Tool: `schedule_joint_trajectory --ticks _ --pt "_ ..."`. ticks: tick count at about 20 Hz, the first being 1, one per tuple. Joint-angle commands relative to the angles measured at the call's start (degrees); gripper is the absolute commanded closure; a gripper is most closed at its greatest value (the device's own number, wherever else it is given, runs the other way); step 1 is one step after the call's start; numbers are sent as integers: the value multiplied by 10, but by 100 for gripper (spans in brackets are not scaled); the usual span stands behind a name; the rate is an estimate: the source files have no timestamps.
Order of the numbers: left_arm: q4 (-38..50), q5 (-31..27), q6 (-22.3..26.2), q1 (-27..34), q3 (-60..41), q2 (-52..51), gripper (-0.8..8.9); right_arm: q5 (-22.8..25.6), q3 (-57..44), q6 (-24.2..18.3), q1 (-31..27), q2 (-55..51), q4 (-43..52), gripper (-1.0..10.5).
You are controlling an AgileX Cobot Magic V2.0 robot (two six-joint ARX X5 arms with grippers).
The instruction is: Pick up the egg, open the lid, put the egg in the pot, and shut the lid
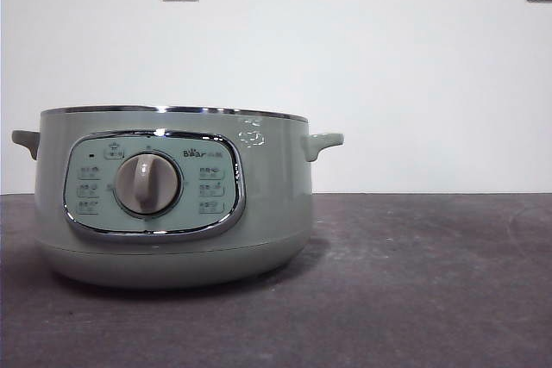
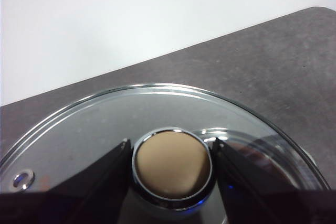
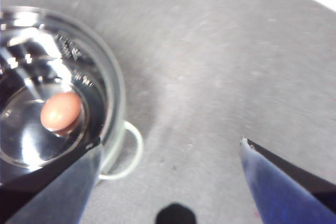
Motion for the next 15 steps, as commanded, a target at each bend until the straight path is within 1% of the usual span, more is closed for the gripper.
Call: schedule_joint_trajectory --ticks 1,2,5,8,11,13,15 --pt "49 25 -24 0 10 23 822 2 0 20 -10 -31 -10 509" --pt "57 36 -32 0 10 37 822 1 0 20 -15 -45 -15 509" --pt "80 37 -38 -2 1 67 822 2 0 31 -30 -77 -31 509" --pt "144 34 -59 -11 -45 70 822 2 0 34 -40 -96 -46 509" --pt "193 35 -65 -11 -87 70 822 1 0 36 -45 -104 -57 509" --pt "225 35 -83 -14 -114 72 822 2 0 42 -46 -104 -65 509" --pt "259 34 -92 -18 -135 76 822 2 0 45 -48 -104 -72 509"
